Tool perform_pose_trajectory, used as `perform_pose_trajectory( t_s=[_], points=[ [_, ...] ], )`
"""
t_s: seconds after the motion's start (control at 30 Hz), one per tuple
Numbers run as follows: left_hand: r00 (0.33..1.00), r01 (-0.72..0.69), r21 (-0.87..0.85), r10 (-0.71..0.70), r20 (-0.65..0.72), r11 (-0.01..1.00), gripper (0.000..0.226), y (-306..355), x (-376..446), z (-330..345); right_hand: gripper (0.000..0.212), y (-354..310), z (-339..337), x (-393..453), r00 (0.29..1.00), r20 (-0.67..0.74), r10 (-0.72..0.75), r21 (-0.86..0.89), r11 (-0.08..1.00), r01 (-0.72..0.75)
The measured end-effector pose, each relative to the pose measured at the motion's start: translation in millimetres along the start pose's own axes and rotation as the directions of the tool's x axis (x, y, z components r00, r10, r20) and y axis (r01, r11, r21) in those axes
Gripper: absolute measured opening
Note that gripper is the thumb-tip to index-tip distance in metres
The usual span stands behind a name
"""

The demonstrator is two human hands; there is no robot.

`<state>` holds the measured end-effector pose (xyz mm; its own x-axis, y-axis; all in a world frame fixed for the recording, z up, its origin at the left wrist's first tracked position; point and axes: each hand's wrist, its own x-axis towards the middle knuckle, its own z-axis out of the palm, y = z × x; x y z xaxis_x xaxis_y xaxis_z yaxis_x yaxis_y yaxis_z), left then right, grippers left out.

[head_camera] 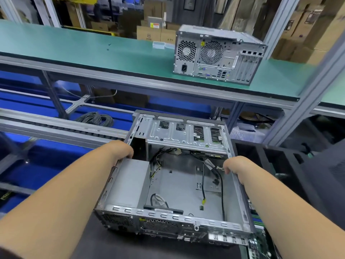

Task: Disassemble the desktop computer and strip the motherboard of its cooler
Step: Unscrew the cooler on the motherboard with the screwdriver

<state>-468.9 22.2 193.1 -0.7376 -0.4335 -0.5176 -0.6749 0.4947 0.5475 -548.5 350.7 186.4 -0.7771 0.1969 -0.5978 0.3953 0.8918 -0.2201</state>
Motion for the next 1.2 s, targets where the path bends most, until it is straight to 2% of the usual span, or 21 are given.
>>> perform_pose_trajectory(
  t_s=[0.1, 0.23, 0.3, 0.4, 0.57, 0.73, 0.83, 0.93, 1.0, 1.2],
  points=[
    [0.999, -0.03, 0.022, 0.03, -0.02, 0.999, 0.016, 0, 6, 0, 0.008, 7, 3, 17, 0.998, -0.049, 0.048, 0.061, 0.997, -0.045],
    [0.999, -0.032, -0.024, 0.032, -0.022, 0.999, 0.014, -3, 11, 1, 0.004, 13, 3, 23, 0.99, -0.133, 0.056, 0.246, 0.969, -0.022],
    [0.999, -0.041, -0.115, 0.039, -0.024, 0.992, 0.015, -3, 14, -2, 0.006, 14, -1, 20, 0.986, -0.163, 0.048, 0.311, 0.95, 0.005],
    [0.992, -0.109, -0.229, 0.092, -0.086, 0.967, 0.015, 3, 16, -10, 0.011, 18, -12, 18, 0.96, -0.278, -0.026, 0.42, 0.896, 0.146],
    [0.943, -0.323, -0.362, 0.267, -0.197, 0.874, 0.026, 21, 26, -27, 0.012, 8, -33, 11, 0.852, -0.503, -0.146, 0.503, 0.752, 0.427],
    [0.894, -0.435, -0.421, 0.324, -0.31, 0.796, 0.033, 32, 30, -36, 0.018, -8, -43, 7, 0.743, -0.646, -0.175, 0.522, 0.609, 0.597],
    [0.872, -0.48, -0.475, 0.344, -0.347, 0.738, 0.044, 32, 29, -31, 0.033, -13, -44, 8, 0.702, -0.689, -0.181, 0.523, 0.547, 0.654],
    [0.861, -0.503, -0.511, 0.353, -0.366, 0.697, 0.046, 24, 30, -18, 0.038, -3, -32, 13, 0.67, -0.716, -0.195, 0.512, 0.506, 0.694],
    [0.862, -0.505, -0.525, 0.367, -0.35, 0.685, 0.05, 20, 31, -9, 0.033, 8, -22, 15, 0.679, -0.713, -0.176, 0.53, 0.499, 0.686],
    [0.854, -0.513, -0.471, 0.37, -0.366, 0.718, 0.054, 9, 25, 2, 0.045, 21, -15, 10, 0.718, -0.663, -0.212, 0.551, 0.511, 0.659]
  ],
)
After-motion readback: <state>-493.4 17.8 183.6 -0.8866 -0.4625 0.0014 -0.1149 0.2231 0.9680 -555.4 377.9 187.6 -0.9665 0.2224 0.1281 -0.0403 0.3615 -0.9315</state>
